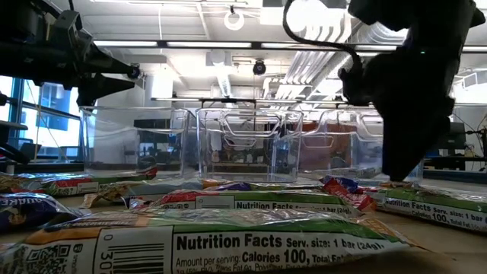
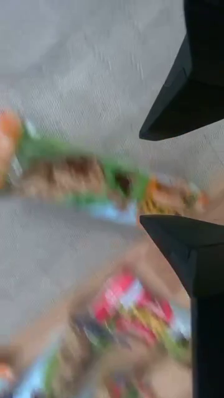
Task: Pick and place Granola Bars by type
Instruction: Put the orange granola bar into the right transparent bin
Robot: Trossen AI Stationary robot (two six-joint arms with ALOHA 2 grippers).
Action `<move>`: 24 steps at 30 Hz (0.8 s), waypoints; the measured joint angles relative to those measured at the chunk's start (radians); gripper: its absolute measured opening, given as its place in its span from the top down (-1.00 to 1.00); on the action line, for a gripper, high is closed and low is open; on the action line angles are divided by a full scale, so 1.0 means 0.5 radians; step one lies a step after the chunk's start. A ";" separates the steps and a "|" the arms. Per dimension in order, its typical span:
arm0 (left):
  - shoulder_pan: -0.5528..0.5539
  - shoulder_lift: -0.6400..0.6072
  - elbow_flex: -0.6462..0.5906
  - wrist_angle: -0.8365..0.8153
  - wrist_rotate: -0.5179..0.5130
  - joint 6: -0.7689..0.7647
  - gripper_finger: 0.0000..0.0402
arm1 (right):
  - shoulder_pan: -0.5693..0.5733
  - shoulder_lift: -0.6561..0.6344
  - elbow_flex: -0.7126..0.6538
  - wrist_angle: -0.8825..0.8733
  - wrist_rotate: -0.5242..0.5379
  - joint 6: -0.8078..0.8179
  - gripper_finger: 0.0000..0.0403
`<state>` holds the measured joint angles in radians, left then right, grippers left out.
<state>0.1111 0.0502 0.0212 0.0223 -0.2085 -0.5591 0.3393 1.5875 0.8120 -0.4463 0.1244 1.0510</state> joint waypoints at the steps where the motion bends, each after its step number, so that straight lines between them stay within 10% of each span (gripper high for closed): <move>1: 0.000 -0.001 0.000 0.000 0.000 0.000 0.26 | 0.000 0.000 -0.002 -0.016 0.060 0.019 0.04; 24: 0.000 0.000 0.000 -0.001 -0.024 -0.051 0.26 | 0.174 0.190 -0.122 0.629 0.240 -0.142 0.09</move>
<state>0.1110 0.0499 0.0212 0.0218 -0.2205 -0.5846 0.4265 1.6827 0.7509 -0.1319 0.2443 0.9801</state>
